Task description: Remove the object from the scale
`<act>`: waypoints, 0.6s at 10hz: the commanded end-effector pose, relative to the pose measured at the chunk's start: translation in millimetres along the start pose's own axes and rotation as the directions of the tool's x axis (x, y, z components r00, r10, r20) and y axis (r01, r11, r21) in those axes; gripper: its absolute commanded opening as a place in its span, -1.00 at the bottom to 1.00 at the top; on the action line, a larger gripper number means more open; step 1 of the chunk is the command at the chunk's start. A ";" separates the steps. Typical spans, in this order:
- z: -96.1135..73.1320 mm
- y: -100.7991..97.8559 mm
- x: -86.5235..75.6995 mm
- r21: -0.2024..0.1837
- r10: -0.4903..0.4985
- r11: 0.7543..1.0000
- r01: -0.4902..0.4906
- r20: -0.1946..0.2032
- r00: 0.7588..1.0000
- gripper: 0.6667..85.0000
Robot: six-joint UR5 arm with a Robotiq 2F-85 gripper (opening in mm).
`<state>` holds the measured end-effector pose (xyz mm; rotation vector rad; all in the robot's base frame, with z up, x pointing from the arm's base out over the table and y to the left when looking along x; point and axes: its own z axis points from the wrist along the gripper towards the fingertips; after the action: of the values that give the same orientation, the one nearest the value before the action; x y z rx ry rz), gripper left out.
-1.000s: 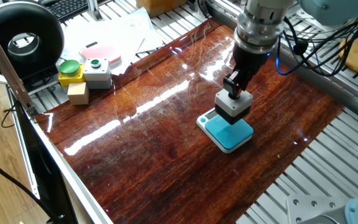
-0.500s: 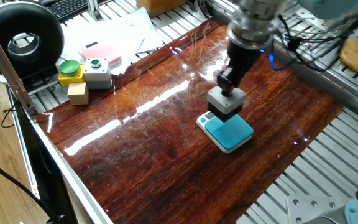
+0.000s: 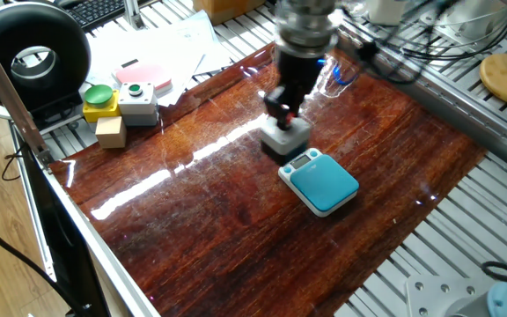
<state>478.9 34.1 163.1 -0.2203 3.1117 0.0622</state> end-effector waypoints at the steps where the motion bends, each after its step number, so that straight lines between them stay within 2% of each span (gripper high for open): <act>1: 3.6 7.3 -16.1 0.003 0.010 1.000 -0.010 -0.005 1.000 -0.99; 3: 3.5 2.1 -21.4 0.023 0.016 1.000 -0.016 0.016 1.000 -0.99; 4: 3.2 1.5 -30.9 0.025 0.008 1.000 -0.010 0.052 0.999 -0.99; 6: 1.8 10.0 -47.8 -0.007 -0.007 1.000 0.008 0.117 0.993 -0.99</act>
<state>507.1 41.0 160.0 -0.2127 3.0592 0.0391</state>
